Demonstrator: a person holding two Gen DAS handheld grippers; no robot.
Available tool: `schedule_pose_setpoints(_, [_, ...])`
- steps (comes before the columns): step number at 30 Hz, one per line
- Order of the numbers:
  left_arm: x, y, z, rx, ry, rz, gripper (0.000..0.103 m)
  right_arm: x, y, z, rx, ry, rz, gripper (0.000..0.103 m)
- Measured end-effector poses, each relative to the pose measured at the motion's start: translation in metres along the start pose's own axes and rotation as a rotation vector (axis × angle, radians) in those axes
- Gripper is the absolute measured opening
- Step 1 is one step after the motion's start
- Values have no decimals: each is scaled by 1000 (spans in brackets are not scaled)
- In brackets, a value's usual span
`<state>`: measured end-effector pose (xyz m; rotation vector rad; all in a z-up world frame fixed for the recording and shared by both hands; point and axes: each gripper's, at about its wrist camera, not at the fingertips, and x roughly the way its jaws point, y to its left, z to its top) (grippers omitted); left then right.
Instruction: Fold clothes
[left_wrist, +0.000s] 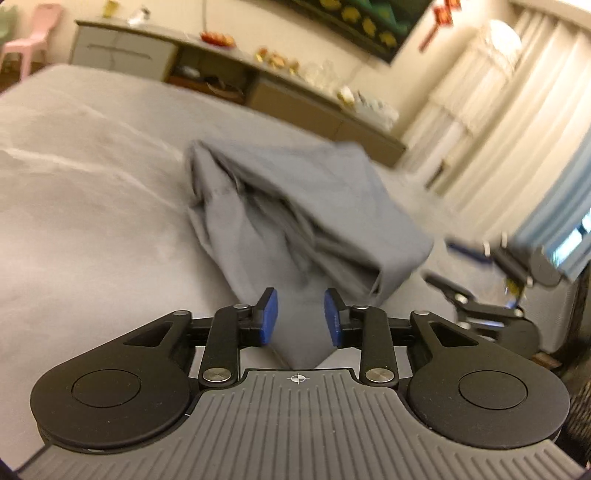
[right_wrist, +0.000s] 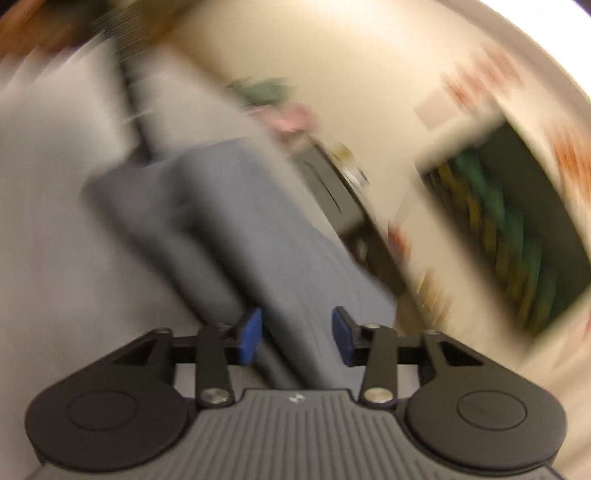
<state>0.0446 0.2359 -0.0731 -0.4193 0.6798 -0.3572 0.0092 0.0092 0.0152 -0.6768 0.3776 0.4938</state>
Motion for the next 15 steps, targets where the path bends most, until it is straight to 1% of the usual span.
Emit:
schedule_pose_setpoints(2, [-1, -12, 9, -5, -30, -11, 34, -1, -51, -10, 413, 56, 137, 43])
schedule_pose_setpoints(3, [2, -19, 15, -2, -39, -14, 38, 6, -78, -20, 626, 85, 215, 44])
schedule_pose_setpoints(4, [11, -27, 22, 9, -43, -6, 39, 15, -100, -29, 804, 108, 277, 44])
schedule_pose_setpoints(6, [34, -44, 31, 28, -33, 32, 40, 41, -132, -44, 1052, 147, 337, 53])
schedule_pose_setpoints(7, [46, -49, 33, 28, -15, 49, 40, 52, -140, -50, 1129, 170, 355, 54])
schedule_pose_setpoints(8, [57, -54, 31, 39, 6, 72, 39, 63, -144, -54, 1170, 190, 370, 53])
schedule_pose_setpoints(9, [68, -58, 27, 63, 32, 102, 40, 72, -146, -55, 1182, 201, 372, 49])
schedule_pose_setpoints(10, [77, -63, 22, 101, 61, 141, 40, 79, -147, -55, 1180, 205, 366, 40])
schedule_pose_setpoints(11, [85, -66, 15, 133, 84, 172, 40, 80, -147, -52, 1161, 195, 356, 12])
schedule_pose_setpoints(12, [91, -66, 8, 142, 99, 185, 41, 78, -147, -48, 1129, 173, 342, 6])
schedule_pose_setpoints(13, [93, -64, 3, 138, 106, 185, 41, 75, -148, -42, 1096, 136, 329, 6])
schedule_pose_setpoints(14, [93, -61, 0, 119, 104, 171, 41, 75, -148, -40, 1083, 119, 324, 5])
schedule_pose_setpoints(15, [92, -59, -2, 108, 104, 162, 41, 78, -148, -42, 1087, 127, 325, 5])
